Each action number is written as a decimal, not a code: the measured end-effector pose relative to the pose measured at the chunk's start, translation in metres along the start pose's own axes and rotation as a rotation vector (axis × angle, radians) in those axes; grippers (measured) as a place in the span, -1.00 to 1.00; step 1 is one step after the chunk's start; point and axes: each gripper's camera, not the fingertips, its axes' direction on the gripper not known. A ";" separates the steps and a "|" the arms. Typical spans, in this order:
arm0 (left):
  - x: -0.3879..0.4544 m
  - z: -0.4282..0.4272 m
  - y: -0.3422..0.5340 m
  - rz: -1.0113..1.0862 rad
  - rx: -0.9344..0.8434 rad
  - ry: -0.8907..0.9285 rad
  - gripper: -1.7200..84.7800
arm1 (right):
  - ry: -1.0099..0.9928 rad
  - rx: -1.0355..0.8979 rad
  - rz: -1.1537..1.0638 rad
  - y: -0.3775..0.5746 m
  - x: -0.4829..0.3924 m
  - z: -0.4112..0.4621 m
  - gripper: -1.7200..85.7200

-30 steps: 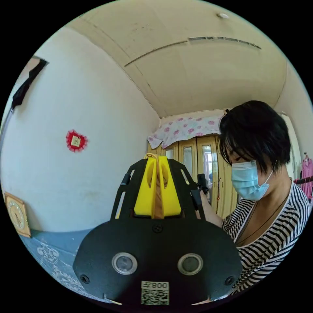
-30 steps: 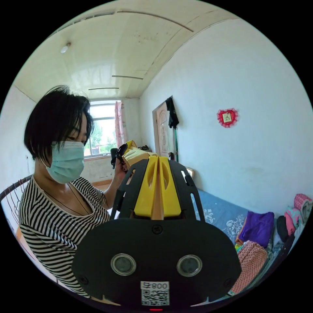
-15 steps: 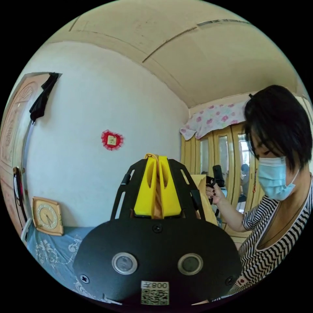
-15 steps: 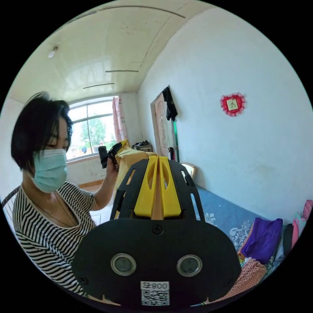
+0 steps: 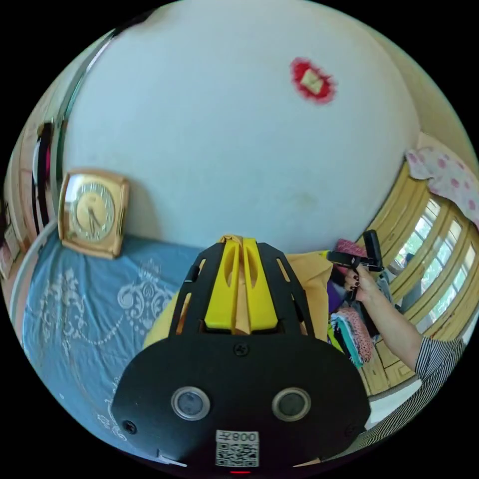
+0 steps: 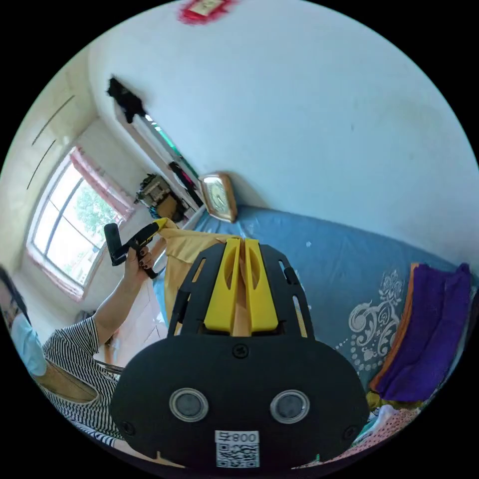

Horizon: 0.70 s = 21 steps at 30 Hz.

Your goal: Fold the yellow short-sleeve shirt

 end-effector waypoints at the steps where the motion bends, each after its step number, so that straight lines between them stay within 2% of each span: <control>1: -0.023 0.033 -0.003 -0.065 -0.058 0.007 -0.90 | 0.004 -0.019 0.027 -0.006 0.013 0.017 -0.93; 5: -0.085 0.103 -0.002 -0.245 -0.168 0.035 -0.86 | 0.078 -0.079 0.177 -0.023 0.083 0.096 -0.92; 11: -0.131 0.108 -0.005 -0.203 -0.143 0.090 -0.78 | 0.158 -0.093 0.198 -0.003 0.123 0.132 -0.89; 16: -0.170 0.079 -0.007 -0.251 -0.182 -0.124 -0.75 | 0.333 -0.179 0.225 0.027 0.127 0.159 -0.84; 21: -0.188 0.112 -0.014 -0.353 -0.315 -0.144 -0.72 | 0.425 -0.217 0.344 0.049 0.130 0.194 -0.81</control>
